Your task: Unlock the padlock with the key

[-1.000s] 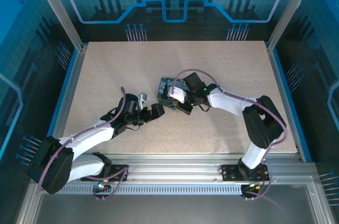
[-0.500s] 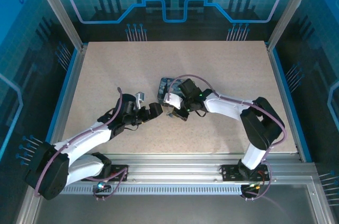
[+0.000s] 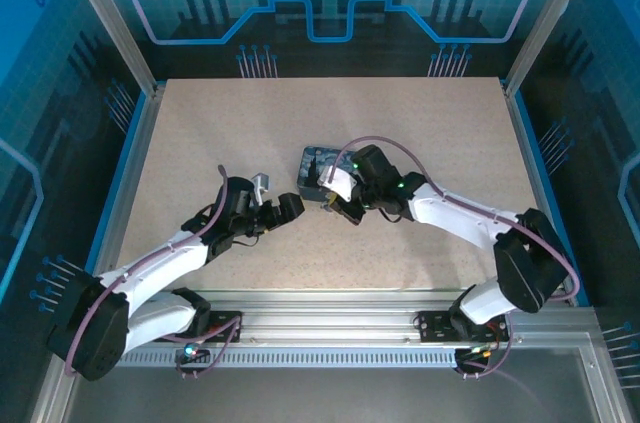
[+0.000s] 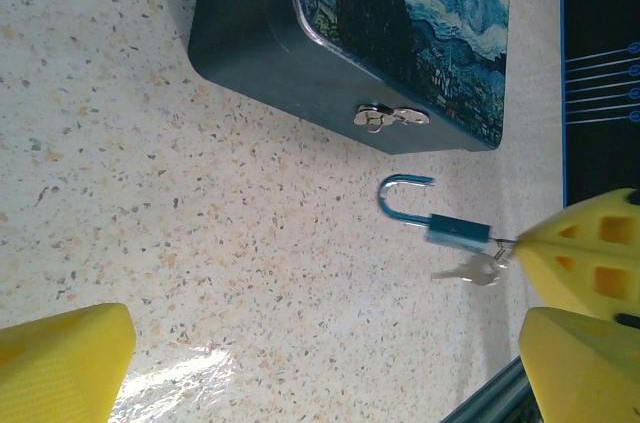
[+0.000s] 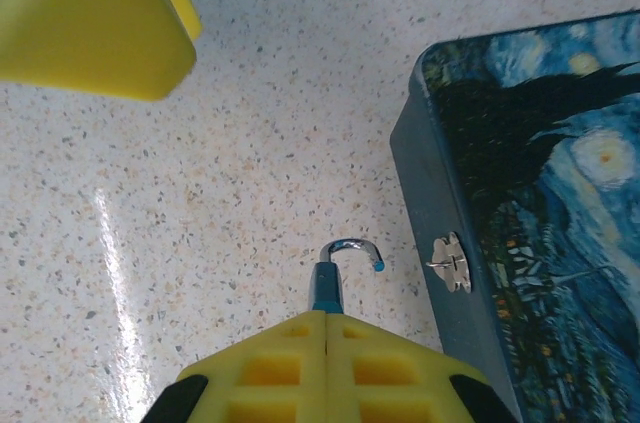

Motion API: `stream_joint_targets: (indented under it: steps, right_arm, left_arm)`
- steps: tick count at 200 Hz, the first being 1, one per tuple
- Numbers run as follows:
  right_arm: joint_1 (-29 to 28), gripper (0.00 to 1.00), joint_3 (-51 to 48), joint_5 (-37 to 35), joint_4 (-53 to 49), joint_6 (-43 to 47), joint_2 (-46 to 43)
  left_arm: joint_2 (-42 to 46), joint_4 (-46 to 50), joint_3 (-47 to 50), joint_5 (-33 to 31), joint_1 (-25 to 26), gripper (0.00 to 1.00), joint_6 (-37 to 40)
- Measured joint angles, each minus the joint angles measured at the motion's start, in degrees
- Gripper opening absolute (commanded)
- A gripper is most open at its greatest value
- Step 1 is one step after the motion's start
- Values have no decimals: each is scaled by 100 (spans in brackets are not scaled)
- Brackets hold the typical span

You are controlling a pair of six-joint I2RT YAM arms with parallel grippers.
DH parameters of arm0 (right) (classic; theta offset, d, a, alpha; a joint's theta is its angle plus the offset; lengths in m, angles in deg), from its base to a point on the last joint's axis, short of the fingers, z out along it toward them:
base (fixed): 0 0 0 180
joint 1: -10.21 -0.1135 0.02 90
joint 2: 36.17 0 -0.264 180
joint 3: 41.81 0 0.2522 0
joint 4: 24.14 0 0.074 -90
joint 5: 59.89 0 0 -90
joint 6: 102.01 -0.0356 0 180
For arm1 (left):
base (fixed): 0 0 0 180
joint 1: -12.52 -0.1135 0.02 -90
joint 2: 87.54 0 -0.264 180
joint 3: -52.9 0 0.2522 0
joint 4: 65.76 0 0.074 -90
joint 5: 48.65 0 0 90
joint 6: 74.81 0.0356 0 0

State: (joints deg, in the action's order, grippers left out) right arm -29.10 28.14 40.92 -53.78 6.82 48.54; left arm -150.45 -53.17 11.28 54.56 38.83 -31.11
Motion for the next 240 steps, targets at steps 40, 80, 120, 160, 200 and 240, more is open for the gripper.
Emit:
stream_joint_targets:
  steps: [40, 80, 120, 160, 200, 240]
  right_arm:
    - [245, 0, -15, -48, 2, -131, -573]
    - [625, 0, -199, -142, 9, -343, -1093]
    - [907, 0, -431, -275, 7, -581, -1467]
    - [1281, 0, -614, -553, 81, -975, -1775]
    - [1834, 0, -811, -1161, 94, -1473, -1805]
    - [2304, 0, -815, -2310, 90, -2100, -1478]
  left_arm:
    - [15, 157, -4, -37, -2, 99, 116]
    - [31, 286, -125, -44, -79, 99, 199]
    - [31, 409, -358, -48, -118, 99, 341]
    - [31, 498, -437, -55, -199, 99, 455]
    - [33, 546, -437, -55, -221, 99, 470]
    - [103, 564, -437, -57, -221, 99, 470]
